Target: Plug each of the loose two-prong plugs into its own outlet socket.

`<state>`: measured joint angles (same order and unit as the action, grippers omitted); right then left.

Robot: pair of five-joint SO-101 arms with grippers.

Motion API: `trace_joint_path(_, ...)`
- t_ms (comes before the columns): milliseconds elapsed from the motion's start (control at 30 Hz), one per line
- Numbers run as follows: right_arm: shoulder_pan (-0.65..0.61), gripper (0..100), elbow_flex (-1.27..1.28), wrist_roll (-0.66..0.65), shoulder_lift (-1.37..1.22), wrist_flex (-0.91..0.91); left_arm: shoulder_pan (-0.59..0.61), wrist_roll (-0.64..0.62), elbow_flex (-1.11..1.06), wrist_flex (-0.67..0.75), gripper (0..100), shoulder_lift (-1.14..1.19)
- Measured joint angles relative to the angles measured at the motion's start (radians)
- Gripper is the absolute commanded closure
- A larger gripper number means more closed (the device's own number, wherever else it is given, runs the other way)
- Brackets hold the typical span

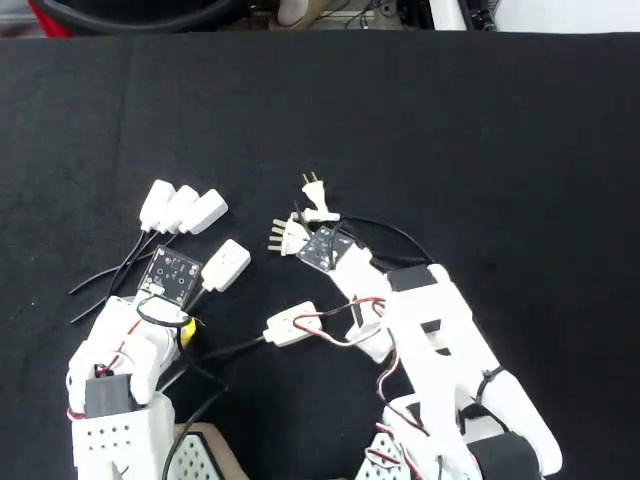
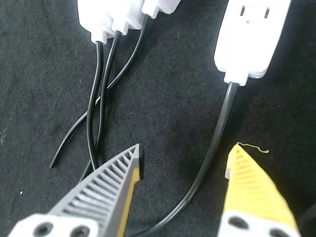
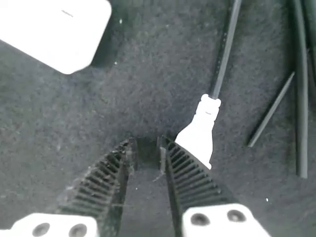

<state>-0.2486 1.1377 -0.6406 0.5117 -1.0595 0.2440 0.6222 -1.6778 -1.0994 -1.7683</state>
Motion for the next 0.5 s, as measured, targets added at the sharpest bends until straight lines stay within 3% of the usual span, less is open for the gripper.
trace_joint_path(167, 0.000, 91.7, -0.009, 0.000, 0.000, -0.002, 0.000, 0.000, 0.000, 0.000, 72, 0.000)
trace_joint_path(500, 0.006, 91.7, -0.206, 0.012, 0.000, -0.189, 0.000, 0.000, 0.000, 0.000, 72, 0.000)
